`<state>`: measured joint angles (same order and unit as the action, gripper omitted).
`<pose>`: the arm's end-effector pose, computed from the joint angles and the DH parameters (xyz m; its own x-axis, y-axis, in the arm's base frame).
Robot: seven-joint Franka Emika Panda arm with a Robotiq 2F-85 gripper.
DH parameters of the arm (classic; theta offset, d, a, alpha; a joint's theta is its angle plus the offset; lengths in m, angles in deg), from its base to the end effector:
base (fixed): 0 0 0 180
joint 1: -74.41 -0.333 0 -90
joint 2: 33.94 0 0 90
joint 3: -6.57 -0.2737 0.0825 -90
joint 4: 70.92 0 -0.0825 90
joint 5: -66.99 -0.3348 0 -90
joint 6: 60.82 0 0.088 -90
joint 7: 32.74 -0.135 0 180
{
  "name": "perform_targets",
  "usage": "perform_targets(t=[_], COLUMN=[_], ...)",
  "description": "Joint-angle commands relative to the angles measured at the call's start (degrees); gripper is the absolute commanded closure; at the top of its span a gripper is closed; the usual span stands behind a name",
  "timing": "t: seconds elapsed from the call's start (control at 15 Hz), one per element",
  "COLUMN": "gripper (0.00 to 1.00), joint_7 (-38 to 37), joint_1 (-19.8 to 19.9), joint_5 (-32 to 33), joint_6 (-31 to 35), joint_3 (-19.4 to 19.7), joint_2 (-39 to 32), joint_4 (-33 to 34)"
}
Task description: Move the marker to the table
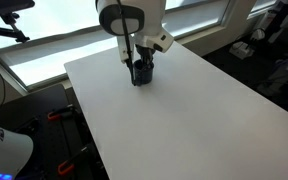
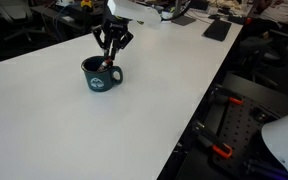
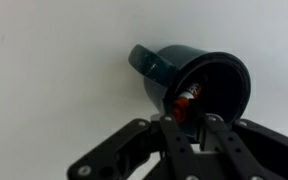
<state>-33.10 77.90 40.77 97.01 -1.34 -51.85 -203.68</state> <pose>0.4997 0.0277 0.1930 0.9337 -0.3528 0.0615 -0.3270 -0.9098 -0.2557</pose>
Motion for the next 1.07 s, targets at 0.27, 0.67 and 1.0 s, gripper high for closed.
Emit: perform_targets(t=[0.27,0.67,1.0], gripper=[0.95,0.95,0.95], joint_7=[1.46,2.99,6.73], joint_1=[0.83,1.20,2.97], joint_5=[-1.63,-1.90,-5.42], joint_6=[-1.25,-0.76,1.67], joint_3=[-0.95,-1.36,-2.55], joint_2=[0.90,0.26,2.30], joint_4=[-0.42,0.29,-1.03])
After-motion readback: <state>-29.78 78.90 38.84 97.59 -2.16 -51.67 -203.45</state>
